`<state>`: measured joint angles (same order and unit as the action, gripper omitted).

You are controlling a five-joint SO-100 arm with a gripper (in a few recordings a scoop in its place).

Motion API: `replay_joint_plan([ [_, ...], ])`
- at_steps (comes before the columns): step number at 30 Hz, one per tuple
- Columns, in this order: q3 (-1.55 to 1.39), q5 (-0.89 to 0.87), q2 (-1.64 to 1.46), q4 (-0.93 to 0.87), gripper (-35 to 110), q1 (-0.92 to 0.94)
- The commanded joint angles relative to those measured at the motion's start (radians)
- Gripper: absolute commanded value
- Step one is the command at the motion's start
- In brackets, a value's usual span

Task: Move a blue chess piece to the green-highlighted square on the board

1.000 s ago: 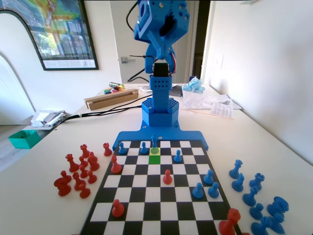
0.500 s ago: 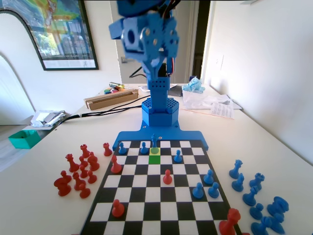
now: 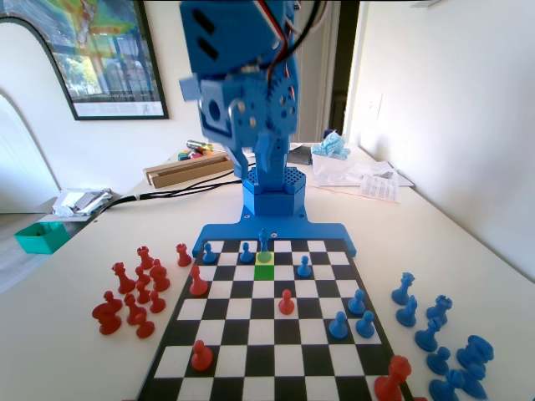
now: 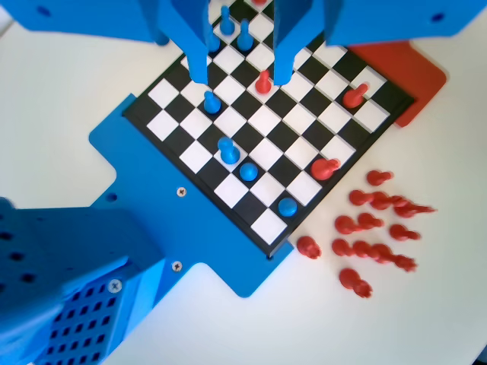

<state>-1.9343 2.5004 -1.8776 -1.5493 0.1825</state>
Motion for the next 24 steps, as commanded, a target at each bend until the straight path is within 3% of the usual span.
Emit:
replay_joint_plan([
  [1, -0.067, 0.005, -0.017, 0.077, 14, 0.014],
  [24, -0.422, -0.055, 0.044, 0.503, 14, -0.043],
])
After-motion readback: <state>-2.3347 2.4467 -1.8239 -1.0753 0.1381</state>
